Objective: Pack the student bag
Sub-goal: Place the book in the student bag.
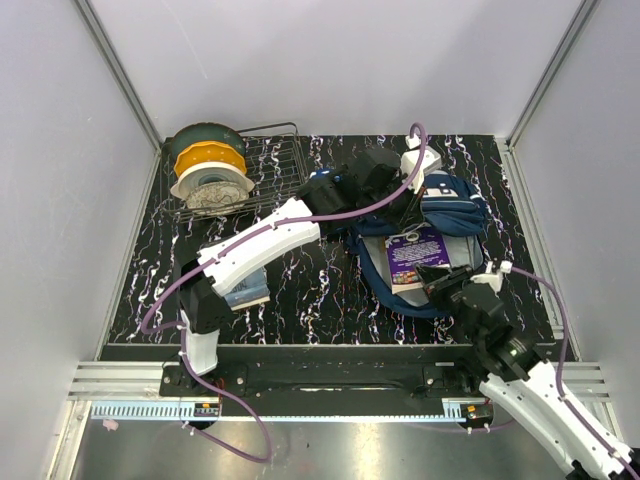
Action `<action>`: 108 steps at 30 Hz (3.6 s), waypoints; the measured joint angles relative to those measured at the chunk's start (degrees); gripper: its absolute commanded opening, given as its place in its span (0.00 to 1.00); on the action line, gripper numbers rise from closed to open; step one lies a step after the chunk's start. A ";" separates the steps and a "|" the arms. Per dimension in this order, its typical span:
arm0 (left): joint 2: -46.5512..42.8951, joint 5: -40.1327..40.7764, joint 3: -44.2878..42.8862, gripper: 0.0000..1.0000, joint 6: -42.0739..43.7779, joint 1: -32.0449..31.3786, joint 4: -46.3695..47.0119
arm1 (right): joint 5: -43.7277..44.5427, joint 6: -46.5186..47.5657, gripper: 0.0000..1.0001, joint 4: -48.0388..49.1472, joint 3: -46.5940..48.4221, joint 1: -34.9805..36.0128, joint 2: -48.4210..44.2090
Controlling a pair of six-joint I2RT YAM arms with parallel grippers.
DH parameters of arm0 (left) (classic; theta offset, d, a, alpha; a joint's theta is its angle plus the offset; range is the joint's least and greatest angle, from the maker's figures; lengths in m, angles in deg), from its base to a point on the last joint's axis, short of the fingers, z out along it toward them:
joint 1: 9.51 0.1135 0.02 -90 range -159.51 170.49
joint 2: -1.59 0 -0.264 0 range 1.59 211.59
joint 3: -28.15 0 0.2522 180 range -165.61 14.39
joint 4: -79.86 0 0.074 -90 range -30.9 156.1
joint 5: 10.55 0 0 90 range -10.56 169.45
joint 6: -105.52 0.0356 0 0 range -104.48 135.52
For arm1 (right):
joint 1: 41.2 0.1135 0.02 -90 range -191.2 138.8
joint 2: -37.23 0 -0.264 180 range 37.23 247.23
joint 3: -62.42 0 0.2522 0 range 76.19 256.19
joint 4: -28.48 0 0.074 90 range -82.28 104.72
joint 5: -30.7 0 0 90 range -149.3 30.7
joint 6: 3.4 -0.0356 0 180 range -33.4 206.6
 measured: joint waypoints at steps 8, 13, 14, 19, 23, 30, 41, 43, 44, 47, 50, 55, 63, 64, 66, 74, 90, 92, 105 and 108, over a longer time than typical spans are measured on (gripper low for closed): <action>0.00 -0.96 0.02 0.00 -0.39 -0.02 0.00 | -0.98 -5.73 0.00 18.32 -10.78 -0.57 6.40; 0.00 -1.18 0.02 0.00 -0.72 0.00 0.07 | -5.70 -5.60 0.00 29.00 -10.40 -4.11 14.08; -0.02 -1.20 0.07 0.00 -0.74 0.00 0.31 | -6.58 -5.90 0.00 31.26 -10.40 -4.79 15.78; -1.07 -1.18 2.84 0.00 -0.76 -0.02 3.13 | -9.14 -7.45 0.00 35.65 -10.38 -6.78 21.53; -1.62 -1.16 3.78 0.00 -0.72 -0.04 3.26 | -9.35 -6.16 0.00 33.46 -9.11 -7.41 21.49; -2.51 -0.50 4.17 0.00 -0.48 0.00 3.96 | -3.76 -5.40 0.00 24.26 -7.76 -8.04 12.79; -3.28 -0.52 4.74 0.00 -0.31 0.13 3.91 | -1.27 -7.23 0.00 9.20 -7.21 -8.26 2.62; -3.28 -0.55 4.74 0.00 -0.33 0.39 3.93 | -2.10 -7.34 0.00 8.09 -6.38 -8.28 1.64; -3.28 -0.63 4.74 0.00 -0.35 0.50 3.96 | -3.23 -7.67 0.00 7.89 -5.66 -8.28 1.77; -3.28 -1.03 4.74 0.00 -0.63 0.79 4.04 | -7.72 -8.90 0.00 8.55 -3.65 -8.35 4.37; -3.28 -1.29 4.74 0.00 -0.96 1.01 4.22 | -12.76 -10.05 0.00 11.26 -2.40 -8.39 9.51; -3.28 -1.46 4.74 0.00 -1.73 1.11 4.28 | -18.18 -12.24 0.00 18.82 -2.43 -8.46 18.47; -3.50 -1.42 4.76 0.00 -1.79 1.49 4.28 | -18.67 -13.86 0.00 26.14 -3.69 -8.68 20.87; -3.50 -1.42 4.76 0.00 -1.79 1.51 4.31 | -18.67 -13.97 0.00 26.47 -3.80 -8.70 20.87; -3.52 -1.42 4.79 0.00 -1.79 1.51 4.31 | -18.64 -14.32 0.00 27.15 -4.17 -8.72 20.83; -4.63 -1.49 6.71 0.00 -1.79 1.49 4.72 | -14.40 -12.41 0.00 19.61 -5.46 -8.76 12.26; -7.61 -2.25 10.75 0.00 -1.81 1.51 5.97 | -8.00 -12.13 0.00 14.58 -7.67 -8.85 12.87; -7.67 -2.64 11.30 0.00 -1.88 1.49 6.43 | -8.22 -11.30 0.00 15.67 -7.67 -8.87 13.14; -7.67 -3.39 11.39 0.00 -2.45 1.70 6.88 | -20.59 -11.41 0.00 37.94 -6.05 -9.70 30.51; -7.67 -3.41 11.39 0.00 -2.47 1.79 6.91 | -21.14 -11.74 0.00 40.30 -6.05 -9.94 31.45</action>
